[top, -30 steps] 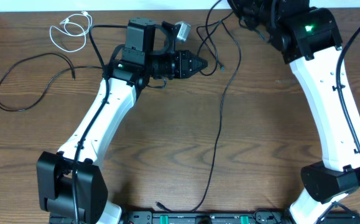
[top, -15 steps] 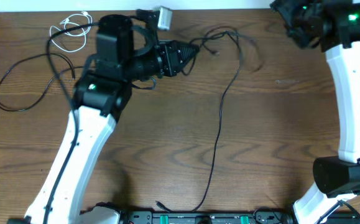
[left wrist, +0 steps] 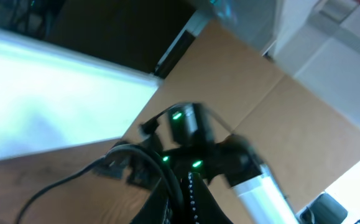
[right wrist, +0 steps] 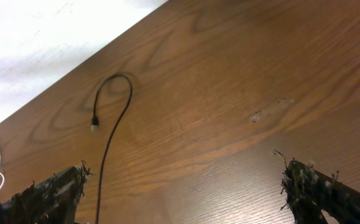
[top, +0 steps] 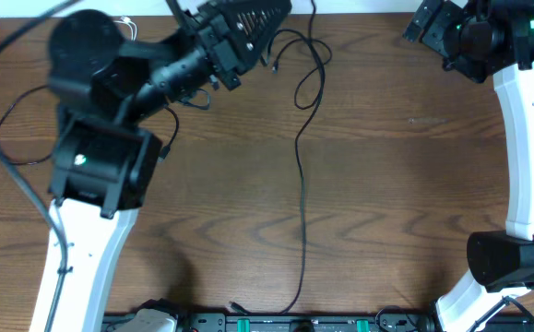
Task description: Untangle cables
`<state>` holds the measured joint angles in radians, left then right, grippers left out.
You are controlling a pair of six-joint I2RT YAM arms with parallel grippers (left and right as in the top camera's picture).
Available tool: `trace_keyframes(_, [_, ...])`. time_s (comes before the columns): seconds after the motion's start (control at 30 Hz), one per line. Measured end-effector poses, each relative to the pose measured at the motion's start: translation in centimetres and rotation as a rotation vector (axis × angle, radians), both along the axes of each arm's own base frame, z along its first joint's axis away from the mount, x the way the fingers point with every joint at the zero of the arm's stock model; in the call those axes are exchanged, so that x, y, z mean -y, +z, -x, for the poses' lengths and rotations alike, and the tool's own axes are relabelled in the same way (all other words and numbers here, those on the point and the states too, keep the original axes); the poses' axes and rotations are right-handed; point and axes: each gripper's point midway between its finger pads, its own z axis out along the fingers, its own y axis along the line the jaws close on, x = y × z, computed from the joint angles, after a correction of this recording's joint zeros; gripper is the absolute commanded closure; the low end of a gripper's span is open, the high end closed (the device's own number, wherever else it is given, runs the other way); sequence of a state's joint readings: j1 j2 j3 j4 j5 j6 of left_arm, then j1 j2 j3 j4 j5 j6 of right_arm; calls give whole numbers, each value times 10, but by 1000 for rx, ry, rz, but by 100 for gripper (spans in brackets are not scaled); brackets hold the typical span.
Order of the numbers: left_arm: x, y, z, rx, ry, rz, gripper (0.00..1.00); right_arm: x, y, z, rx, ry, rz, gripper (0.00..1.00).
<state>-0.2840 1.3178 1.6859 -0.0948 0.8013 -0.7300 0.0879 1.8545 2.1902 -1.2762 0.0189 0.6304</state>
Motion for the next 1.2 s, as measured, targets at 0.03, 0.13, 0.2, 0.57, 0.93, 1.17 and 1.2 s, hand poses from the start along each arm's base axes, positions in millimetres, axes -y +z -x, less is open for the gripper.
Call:
trace_keyframes(0.03, [-1, 4, 4, 3, 1, 1, 93, 0, 0, 0, 0, 4, 3, 1])
trace_keyframes(0.13, [-12, -1, 13, -39, 37, -33, 93, 0, -1, 1, -4, 11, 8, 1])
trace_keyframes(0.2, [-28, -17, 9, -106, 120, -77, 93, 0, -1, 2, -7, 13, 10, 1])
trace_keyframes(0.57, [-208, -104, -34, -422, 911, -297, 93, 0, -2, 3, -12, 27, 21, 1])
trace_keyframes(0.93, [-313, -171, 36, -840, 1312, -310, 93, 0, 1, -2, 10, 29, 21, 1])
trace_keyframes(1.17, [-392, -189, 61, -970, 1576, -262, 92, 0, 2, -3, 18, 30, 21, 1])
trace_keyframes(1.2, [-401, -194, 62, -996, 1594, -263, 93, 0, 3, -3, 19, 30, 21, 1])
